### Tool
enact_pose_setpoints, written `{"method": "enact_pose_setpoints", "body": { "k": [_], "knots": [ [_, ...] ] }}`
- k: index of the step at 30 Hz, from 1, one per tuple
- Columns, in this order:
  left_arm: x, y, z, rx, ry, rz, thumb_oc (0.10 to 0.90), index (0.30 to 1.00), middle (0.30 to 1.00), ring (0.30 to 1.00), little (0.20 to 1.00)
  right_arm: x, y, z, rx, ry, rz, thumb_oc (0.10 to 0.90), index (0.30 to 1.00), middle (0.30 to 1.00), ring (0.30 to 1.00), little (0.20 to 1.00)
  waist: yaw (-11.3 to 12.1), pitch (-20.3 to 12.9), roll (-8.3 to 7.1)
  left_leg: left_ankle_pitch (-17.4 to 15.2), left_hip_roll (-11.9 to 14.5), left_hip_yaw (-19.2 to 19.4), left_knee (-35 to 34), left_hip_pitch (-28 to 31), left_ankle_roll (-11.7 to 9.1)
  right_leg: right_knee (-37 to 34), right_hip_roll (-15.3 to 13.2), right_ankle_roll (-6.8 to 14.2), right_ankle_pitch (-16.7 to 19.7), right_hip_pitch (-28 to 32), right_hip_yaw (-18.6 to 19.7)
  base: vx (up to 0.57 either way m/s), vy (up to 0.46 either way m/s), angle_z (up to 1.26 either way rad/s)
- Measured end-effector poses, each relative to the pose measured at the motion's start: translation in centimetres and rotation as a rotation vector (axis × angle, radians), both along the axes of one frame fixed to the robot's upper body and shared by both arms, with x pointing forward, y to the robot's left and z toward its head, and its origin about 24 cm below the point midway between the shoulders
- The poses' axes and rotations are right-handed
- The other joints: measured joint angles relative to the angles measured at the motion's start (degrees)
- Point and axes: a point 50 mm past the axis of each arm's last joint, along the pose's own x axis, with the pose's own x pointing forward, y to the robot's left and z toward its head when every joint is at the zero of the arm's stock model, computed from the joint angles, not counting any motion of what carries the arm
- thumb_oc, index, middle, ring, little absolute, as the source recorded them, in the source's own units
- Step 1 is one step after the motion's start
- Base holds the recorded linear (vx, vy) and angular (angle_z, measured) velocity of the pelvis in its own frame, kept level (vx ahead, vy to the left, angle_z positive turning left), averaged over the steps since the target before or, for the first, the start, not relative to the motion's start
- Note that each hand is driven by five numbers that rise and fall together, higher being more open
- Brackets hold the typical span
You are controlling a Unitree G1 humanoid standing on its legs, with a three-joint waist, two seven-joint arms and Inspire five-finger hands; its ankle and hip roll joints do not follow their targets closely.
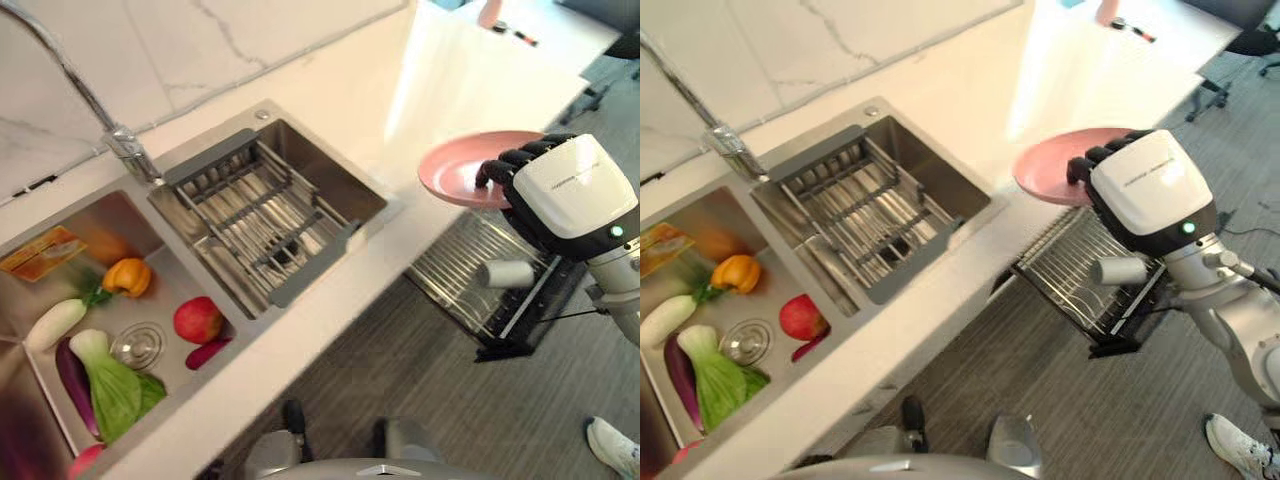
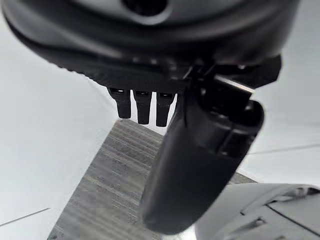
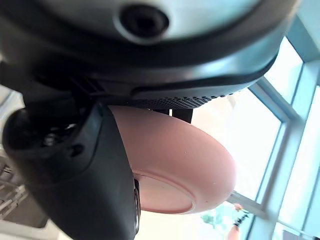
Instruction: Place the dishes in the dishwasher.
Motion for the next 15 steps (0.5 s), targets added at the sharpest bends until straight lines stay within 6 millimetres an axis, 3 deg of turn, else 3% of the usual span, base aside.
{"method": "enact_pose_setpoints", "body": {
  "k": [1, 2, 4, 6, 7, 8, 11, 12, 15],
  "knots": [
    [0.2, 0.6, 0.2, 0.011, -0.005, 0.018, 0.800, 0.900, 0.900, 0.900, 0.900, 0.1, 0.1, 0.0, 0.013, -0.008, 0.001, 0.400, 0.300, 0.300, 0.300, 0.300, 0.7, -1.1, -2.29, 0.8, -1.1, 0.4, -1.0, -0.2, -2.1, -10.1, -1.1, 0.0, 1.2, 3.4, 0.4, -0.01, -0.132, -0.95],
    [0.5, 0.7, 0.2, 0.011, -0.014, 0.047, 0.800, 0.900, 0.900, 0.900, 0.900, 0.1, -0.1, -0.1, 0.018, -0.007, -0.005, 0.400, 0.300, 0.300, 0.300, 0.300, 0.5, -1.7, -2.88, 1.9, -1.4, 0.2, -1.4, -0.6, -3.2, -17.2, -0.6, -0.8, 2.4, 6.4, -0.3, 0.01, -0.125, -0.60],
    [0.7, -0.5, -0.1, -0.024, -0.027, 0.058, 0.800, 0.900, 0.900, 0.900, 0.900, 0.3, -0.8, -0.4, 0.021, 0.016, -0.046, 0.400, 0.300, 0.300, 0.300, 0.300, -0.7, -2.6, -0.58, 2.8, 0.8, -3.3, -1.4, -0.9, -4.3, -20.2, 2.5, -2.3, 4.3, 7.1, 0.2, 0.01, -0.125, -0.33],
    [-0.2, -1.5, -0.5, -0.049, -0.018, 0.108, 0.800, 0.900, 0.900, 0.900, 0.900, 0.5, -2.1, -1.2, 0.020, 0.068, -0.118, 0.400, 0.300, 0.300, 0.300, 0.300, -1.6, -4.0, 1.76, 3.4, 3.3, -3.8, -1.5, -0.2, -5.1, -19.8, 5.2, -3.8, 4.6, 7.2, 1.7, -0.01, -0.249, -0.36],
    [-0.2, -1.5, -0.5, -0.049, -0.018, 0.108, 0.800, 0.900, 0.900, 0.900, 0.900, 0.5, -2.1, -1.2, 0.020, 0.068, -0.118, 0.400, 0.300, 0.300, 0.300, 0.300, -1.6, -4.0, 1.76, 3.4, 3.3, -3.8, -1.5, -0.2, -5.1, -19.8, 5.2, -3.8, 4.6, 7.2, 1.7, 0.00, -0.198, -0.34],
    [-1.0, -2.3, -0.7, -0.072, -0.012, 0.151, 0.800, 0.900, 0.900, 0.900, 0.900, 0.7, -4.0, -2.2, 0.035, 0.105, -0.220, 0.400, 0.300, 0.300, 0.300, 0.300, -2.7, -5.0, 4.11, 4.3, 5.3, -6.3, -1.1, -1.2, -6.0, -19.9, 7.5, -4.1, 4.6, 6.5, 2.3, -0.01, -0.145, -0.13],
    [-0.8, -2.8, -0.8, -0.081, -0.015, 0.141, 0.800, 0.900, 0.900, 0.900, 0.900, 0.5, -5.6, -3.4, 0.039, 0.170, -0.310, 0.400, 0.300, 0.300, 0.300, 0.300, -3.0, -4.9, 4.91, 5.3, 6.4, -7.7, -0.7, -2.7, -6.6, -19.8, 8.8, -4.6, 4.6, 6.2, 0.9, -0.02, -0.125, 0.18],
    [-0.5, -2.5, -0.7, -0.071, -0.022, 0.113, 0.800, 0.900, 0.900, 0.900, 0.900, -0.1, -6.6, -4.3, 0.042, 0.205, -0.357, 0.400, 0.300, 0.300, 0.300, 0.300, -3.4, -4.9, 5.17, 5.7, 6.5, -10.1, -0.3, -3.6, -7.3, -19.9, 9.1, -4.9, 4.5, 6.4, -1.1, -0.02, -0.080, 0.91],
    [-0.2, -3.5, -0.8, -0.112, -0.030, 0.116, 0.800, 0.900, 0.900, 0.900, 0.900, -0.8, -8.1, -5.4, 0.032, 0.279, -0.429, 0.400, 0.300, 0.300, 0.300, 0.300, -2.8, -2.6, 7.86, 6.7, 6.7, -13.1, -1.3, -5.1, -8.5, -19.9, 9.8, -5.9, 4.2, 6.6, -4.7, -0.11, -0.072, 0.66]
  ]
}}
